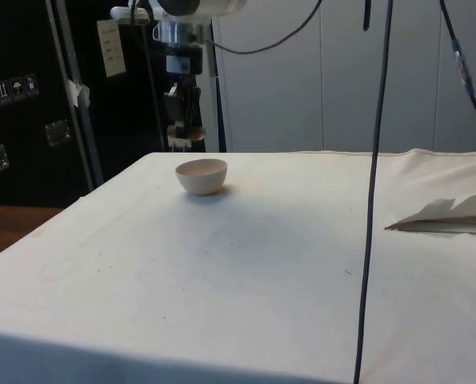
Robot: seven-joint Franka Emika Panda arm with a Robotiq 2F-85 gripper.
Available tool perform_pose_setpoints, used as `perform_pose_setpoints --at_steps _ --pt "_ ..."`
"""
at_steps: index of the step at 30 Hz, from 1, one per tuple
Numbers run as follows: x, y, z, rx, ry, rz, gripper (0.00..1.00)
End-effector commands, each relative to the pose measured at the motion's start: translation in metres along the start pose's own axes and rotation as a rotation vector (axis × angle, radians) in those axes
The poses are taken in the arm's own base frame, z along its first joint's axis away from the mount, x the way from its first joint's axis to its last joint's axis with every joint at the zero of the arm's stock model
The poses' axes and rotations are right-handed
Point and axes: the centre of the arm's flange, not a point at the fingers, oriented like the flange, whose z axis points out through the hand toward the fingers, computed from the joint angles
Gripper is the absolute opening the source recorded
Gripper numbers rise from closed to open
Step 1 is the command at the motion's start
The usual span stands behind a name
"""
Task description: Pour the coffee beans from the cup into the bowl.
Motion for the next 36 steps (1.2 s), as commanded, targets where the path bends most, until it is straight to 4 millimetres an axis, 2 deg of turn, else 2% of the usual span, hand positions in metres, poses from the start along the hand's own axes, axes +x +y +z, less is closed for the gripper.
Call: perform_pose_setpoints --at_steps 1,36 --pt "0.0 0.003 -0.001 0.024 0.0 0.003 0.02" --pt "-0.006 0.059 -0.005 0.258 0.032 0.043 0.02"
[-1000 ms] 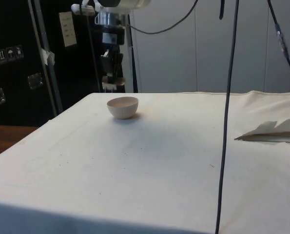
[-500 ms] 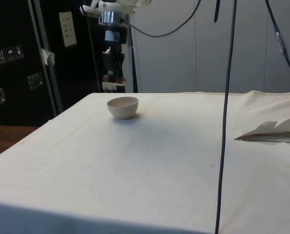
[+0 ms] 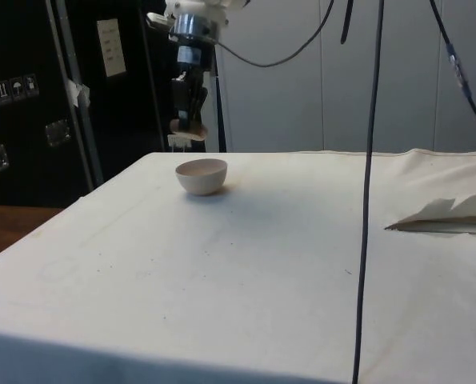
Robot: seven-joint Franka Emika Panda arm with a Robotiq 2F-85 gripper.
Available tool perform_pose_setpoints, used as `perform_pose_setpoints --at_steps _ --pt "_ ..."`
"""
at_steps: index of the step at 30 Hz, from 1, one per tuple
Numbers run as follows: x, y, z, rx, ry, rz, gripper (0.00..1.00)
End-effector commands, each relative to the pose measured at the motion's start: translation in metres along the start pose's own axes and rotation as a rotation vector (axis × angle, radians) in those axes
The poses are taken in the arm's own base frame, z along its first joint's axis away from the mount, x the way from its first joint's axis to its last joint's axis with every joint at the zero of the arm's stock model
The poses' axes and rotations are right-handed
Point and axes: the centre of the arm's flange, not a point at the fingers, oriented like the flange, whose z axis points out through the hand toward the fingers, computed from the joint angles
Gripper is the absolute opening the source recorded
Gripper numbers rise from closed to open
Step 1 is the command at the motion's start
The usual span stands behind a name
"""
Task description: Pour the coffee beans from the cup into the bowl.
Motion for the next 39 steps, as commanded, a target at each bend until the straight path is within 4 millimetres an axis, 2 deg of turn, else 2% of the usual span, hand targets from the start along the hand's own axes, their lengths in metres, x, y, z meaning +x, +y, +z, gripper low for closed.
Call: perform_pose_setpoints --at_steps 1,18,39 --pt "0.0 0.004 -0.001 0.023 0.0 0.003 0.02" --pt "-0.003 0.027 -0.009 0.137 0.01 0.018 0.02" --pt "-0.009 0.026 0.002 0.261 0.007 0.046 0.02"
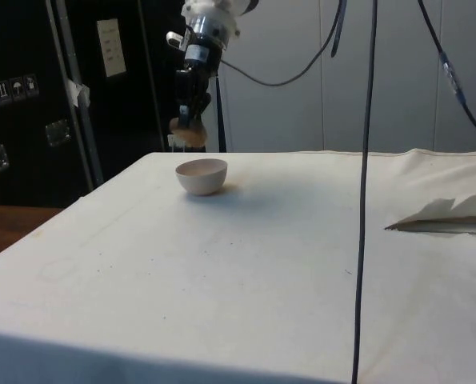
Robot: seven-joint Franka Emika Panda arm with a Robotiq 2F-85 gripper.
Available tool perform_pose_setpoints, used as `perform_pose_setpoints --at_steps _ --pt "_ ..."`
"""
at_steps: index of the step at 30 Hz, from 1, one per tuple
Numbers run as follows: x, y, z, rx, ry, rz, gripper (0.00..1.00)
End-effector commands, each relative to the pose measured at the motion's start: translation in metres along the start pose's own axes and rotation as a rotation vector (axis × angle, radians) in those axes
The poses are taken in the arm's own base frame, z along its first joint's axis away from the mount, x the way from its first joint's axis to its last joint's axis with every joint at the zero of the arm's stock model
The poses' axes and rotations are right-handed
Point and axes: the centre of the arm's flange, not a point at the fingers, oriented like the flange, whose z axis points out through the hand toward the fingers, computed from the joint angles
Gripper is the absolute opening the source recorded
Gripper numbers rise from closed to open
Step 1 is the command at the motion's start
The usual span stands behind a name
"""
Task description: Pour the coffee beans from the cup into the bowl.
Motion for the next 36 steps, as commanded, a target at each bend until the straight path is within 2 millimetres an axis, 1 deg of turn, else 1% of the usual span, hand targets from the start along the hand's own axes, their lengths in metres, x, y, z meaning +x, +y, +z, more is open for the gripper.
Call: perform_pose_setpoints --at_steps 1,6,17,18,26,27,35,36 --pt "0.0 0.001 0.001 0.023 -0.001 0.004 0.02" --pt "-0.001 0.005 0.005 0.063 0.006 0.011 0.02" --pt "0.0 0.016 0.0 0.137 0.012 0.022 0.02" --pt "0.0 0.015 0.001 0.128 0.016 0.019 0.02" --pt "-0.001 0.026 -0.006 0.209 0.028 0.019 0.02" --pt "-0.001 0.024 -0.005 0.193 0.03 0.019 0.02" --pt "-0.004 0.035 -0.012 0.277 0.056 -0.004 0.02" --pt "-0.005 0.034 -0.012 0.262 0.059 -0.002 0.02"
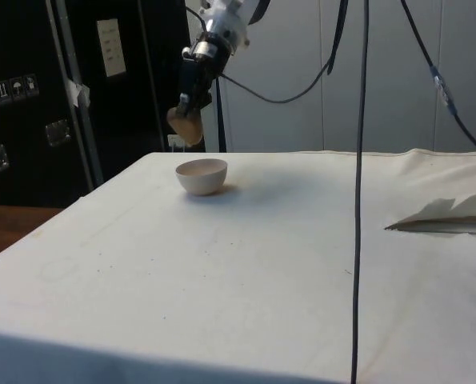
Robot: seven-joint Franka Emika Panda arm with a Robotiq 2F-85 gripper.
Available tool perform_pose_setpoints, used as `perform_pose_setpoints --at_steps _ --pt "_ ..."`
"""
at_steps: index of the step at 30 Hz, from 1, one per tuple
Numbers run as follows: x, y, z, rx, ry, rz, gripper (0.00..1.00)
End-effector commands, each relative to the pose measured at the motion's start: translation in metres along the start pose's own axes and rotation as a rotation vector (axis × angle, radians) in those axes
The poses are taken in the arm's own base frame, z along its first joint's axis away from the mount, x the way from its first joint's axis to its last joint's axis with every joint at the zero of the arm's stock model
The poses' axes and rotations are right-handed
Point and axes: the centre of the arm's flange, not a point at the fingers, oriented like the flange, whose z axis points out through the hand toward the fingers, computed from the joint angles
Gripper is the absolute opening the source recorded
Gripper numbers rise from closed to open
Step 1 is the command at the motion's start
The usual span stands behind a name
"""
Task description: Pour the coffee beans from the cup into the bowl.
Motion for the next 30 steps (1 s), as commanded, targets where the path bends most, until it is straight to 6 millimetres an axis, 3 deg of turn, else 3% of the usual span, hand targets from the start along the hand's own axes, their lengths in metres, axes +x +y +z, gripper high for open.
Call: perform_pose_setpoints --at_steps 1,30 --pt "0.0 0.002 -0.002 0.021 0.0 -0.002 0.02" --pt "-0.013 0.032 -0.012 0.218 0.054 0.003 0.02"
